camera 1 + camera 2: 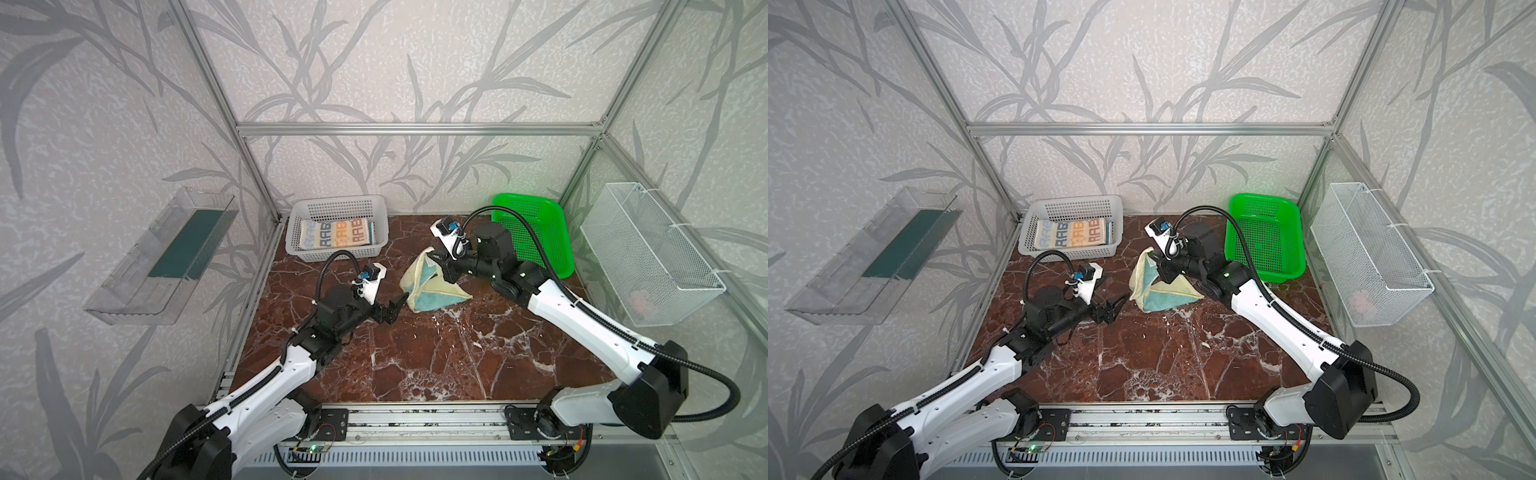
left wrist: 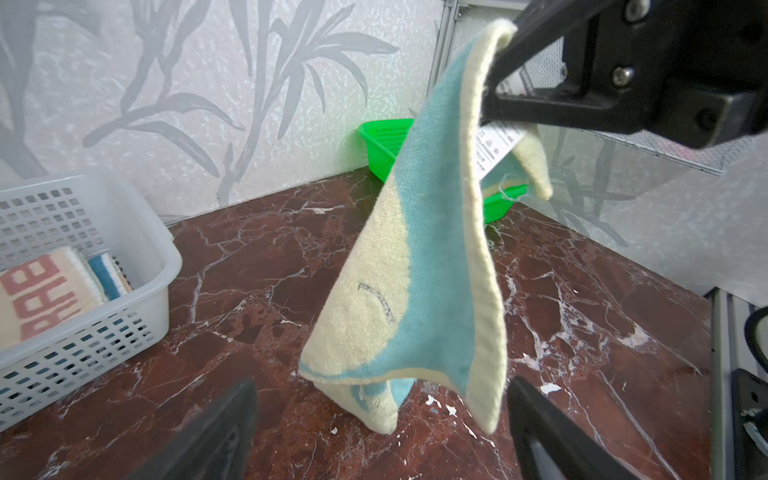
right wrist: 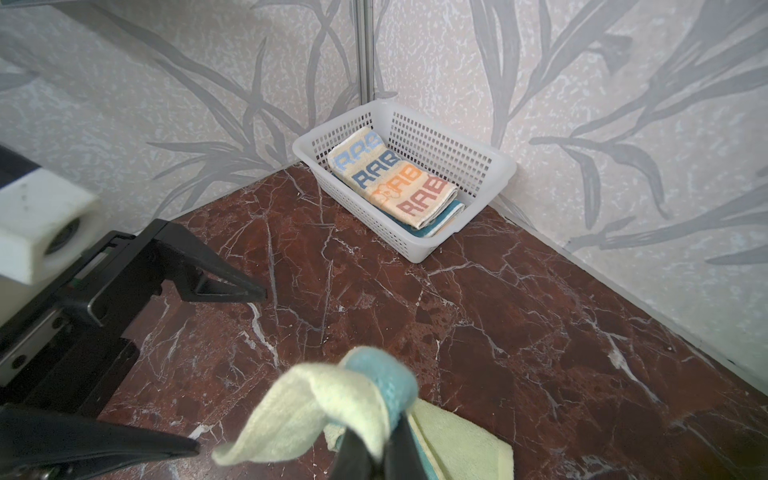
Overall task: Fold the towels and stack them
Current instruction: 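Carry the hanging towel toward table center with the right gripper while the left gripper approaches, then grasp a towel corner with the left gripper beside the right gripper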
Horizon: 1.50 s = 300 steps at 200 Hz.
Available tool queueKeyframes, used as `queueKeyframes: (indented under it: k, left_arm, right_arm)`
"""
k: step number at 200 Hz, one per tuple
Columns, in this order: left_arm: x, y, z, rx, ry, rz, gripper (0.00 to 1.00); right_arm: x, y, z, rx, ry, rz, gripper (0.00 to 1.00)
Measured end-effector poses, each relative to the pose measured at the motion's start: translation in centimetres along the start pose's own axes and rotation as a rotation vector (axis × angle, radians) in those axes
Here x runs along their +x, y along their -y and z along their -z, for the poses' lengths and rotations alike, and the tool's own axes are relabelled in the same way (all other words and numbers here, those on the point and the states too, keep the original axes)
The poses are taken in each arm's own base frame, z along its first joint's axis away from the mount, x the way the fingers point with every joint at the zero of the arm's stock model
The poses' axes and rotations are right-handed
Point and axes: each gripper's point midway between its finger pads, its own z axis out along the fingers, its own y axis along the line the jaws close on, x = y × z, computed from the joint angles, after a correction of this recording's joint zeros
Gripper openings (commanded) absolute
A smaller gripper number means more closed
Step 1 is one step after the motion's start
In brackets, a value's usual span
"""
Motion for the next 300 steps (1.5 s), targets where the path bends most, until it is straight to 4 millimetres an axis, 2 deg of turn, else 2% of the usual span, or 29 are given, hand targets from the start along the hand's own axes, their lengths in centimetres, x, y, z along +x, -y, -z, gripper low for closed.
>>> queueKeyframes:
  k: [47, 129, 216, 237, 259, 276, 289, 300]
  left_arm:
    - [0.1, 0.3, -1.1, 0.033, -0.024, 0.0, 0.87]
    - [1.4, 1.2, -2.6, 0.104, -0.084, 0.027, 0.83]
    - [4.0, 1.1, -5.2, 0.076, -0.198, 0.018, 0.66]
    - [4.8, 1.2, -5.6, 0.069, -0.226, 0.009, 0.59]
    - [5.1, 1.0, -6.0, 0.055, -0.241, -0.005, 0.45]
    - [5.4, 0.8, -6.0, 0.039, -0.248, -0.008, 0.42]
    - [5.4, 0.7, -6.1, 0.031, -0.249, -0.01, 0.34]
    - [5.4, 0.6, -6.1, 0.024, -0.249, -0.014, 0.21]
  right_arm:
    - [0.1, 0.2, -0.4, 0.004, 0.001, 0.0, 0.0]
    - [1.8, 0.6, -2.3, 0.004, -0.048, -0.013, 0.0]
    - [1.9, 1.2, -3.5, 0.018, -0.063, -0.016, 0.0]
    - [1.9, 1.2, -3.5, 0.019, -0.063, -0.015, 0.0]
    - [1.9, 1.2, -3.5, 0.02, -0.063, -0.015, 0.0]
    - [1.9, 1.3, -3.5, 0.025, -0.063, -0.014, 0.0]
    - [1.9, 1.3, -3.5, 0.027, -0.064, -0.014, 0.0]
    - [1.9, 1.4, -3.5, 0.031, -0.065, -0.013, 0.0]
